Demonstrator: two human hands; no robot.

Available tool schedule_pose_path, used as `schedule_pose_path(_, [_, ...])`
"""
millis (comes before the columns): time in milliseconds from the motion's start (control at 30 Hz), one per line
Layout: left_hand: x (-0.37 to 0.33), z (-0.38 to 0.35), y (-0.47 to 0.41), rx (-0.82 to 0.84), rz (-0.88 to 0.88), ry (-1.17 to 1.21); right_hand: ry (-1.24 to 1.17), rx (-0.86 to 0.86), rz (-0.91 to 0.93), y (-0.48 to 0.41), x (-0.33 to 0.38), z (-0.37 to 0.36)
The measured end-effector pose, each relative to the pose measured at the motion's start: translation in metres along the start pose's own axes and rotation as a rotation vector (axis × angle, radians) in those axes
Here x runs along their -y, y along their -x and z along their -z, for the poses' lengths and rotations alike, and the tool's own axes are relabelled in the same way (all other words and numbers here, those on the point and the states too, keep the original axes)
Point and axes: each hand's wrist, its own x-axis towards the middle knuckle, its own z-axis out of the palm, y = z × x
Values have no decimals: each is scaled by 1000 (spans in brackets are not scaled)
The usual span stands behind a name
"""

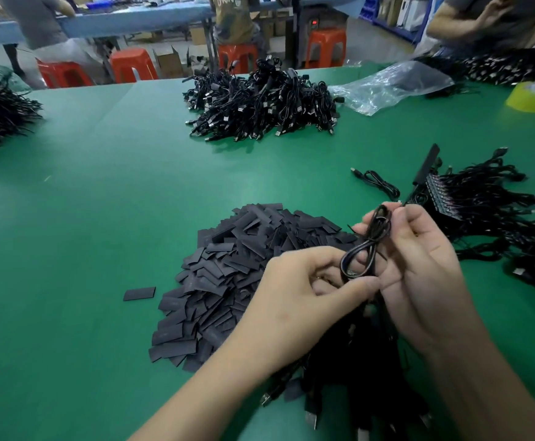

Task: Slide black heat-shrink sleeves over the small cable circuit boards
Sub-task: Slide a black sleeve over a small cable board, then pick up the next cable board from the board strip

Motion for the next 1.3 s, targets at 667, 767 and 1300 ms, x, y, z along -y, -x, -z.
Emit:
schedule_pose_path(667, [75,160,-162,-291,153,-1109,1027,210,179,-10,-12,25])
schedule_pose_path(767, [85,156,-162,-239,135,-1115,1243,293,249,-11,-13,26])
schedule_pose_path(1300, [22,31,-15,-186,-75,-554,1147,335,128,-9,-2,22])
